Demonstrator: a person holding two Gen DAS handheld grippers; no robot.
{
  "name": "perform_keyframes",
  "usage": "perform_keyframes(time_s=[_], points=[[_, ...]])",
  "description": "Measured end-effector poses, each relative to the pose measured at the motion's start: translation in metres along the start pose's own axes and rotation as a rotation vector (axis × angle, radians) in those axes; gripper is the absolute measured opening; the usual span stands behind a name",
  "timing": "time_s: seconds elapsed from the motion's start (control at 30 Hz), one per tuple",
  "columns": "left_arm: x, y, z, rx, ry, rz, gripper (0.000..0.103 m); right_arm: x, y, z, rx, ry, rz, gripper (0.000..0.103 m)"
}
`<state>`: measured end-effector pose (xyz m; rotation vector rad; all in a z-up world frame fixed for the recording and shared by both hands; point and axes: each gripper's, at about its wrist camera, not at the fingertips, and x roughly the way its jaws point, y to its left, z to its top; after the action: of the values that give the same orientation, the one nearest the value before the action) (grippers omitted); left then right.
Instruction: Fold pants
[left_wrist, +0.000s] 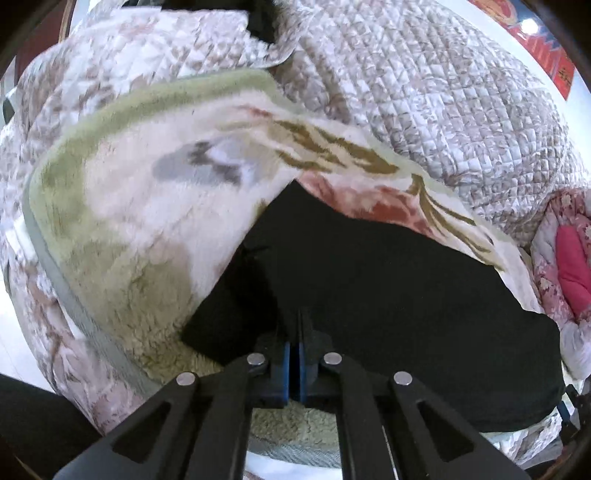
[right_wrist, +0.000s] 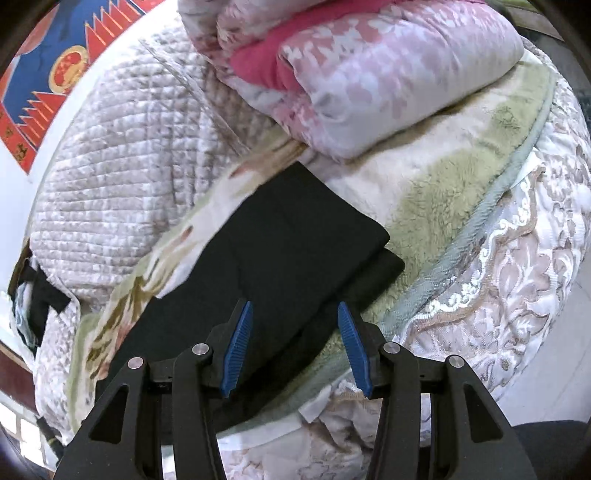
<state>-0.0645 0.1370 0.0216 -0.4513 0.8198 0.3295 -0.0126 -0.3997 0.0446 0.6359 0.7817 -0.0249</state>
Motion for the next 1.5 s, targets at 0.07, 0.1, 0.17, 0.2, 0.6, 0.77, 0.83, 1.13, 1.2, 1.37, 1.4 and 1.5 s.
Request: perform_keyframes(time_s=[0.07,0.1,0.17,0.2,0.6,0.77,0.83,1.13,1.2,1.37,1.4,1.5], points=[[0.002,0.003,-0.001,-0.014,0.013,-0.007,0.005,0.004,-0.001,0.002,0.007,-0.002,-0.009,0.049],[0.003,0.005,-0.001,-0.027,0.021,-0.013,0.005,0.007,-0.004,0.005,0.020,-0.003,-0.005,0.049],[0.003,0.005,0.000,-0.031,0.022,-0.018,0.005,0.012,-0.008,0.009,0.054,-0.006,-0.001,0.049],[0.003,0.005,0.000,-0.027,0.022,-0.016,0.005,0.013,-0.011,0.011,0.074,-0.014,0.006,0.049],[0.003,-0.001,-0.001,-0.013,0.020,-0.003,0.005,0.029,-0.034,0.025,0.176,-0.045,-0.006,0.023],[0.000,0.000,-0.001,-0.023,0.015,-0.011,0.005,0.011,-0.030,0.027,0.163,-0.075,0.058,0.008],[-0.006,0.000,0.000,-0.025,-0.006,-0.011,0.005,-0.002,-0.029,0.026,0.157,-0.098,0.075,0.008],[-0.005,0.000,0.003,-0.001,-0.002,0.014,0.005,0.011,-0.036,0.017,0.132,-0.057,-0.036,0.009],[-0.003,0.000,0.003,0.006,0.008,0.016,0.005,0.014,-0.037,0.016,0.130,-0.032,-0.060,0.013],[-0.013,0.013,0.005,-0.037,0.019,0.074,0.009,-0.018,-0.028,0.013,0.064,-0.152,-0.196,0.033],[-0.019,0.015,0.007,-0.038,-0.001,0.090,0.009,-0.026,-0.022,0.012,0.032,-0.182,-0.203,0.034],[-0.033,0.012,0.012,-0.014,-0.061,0.115,0.009,-0.026,0.009,0.005,-0.151,-0.174,-0.144,0.036]])
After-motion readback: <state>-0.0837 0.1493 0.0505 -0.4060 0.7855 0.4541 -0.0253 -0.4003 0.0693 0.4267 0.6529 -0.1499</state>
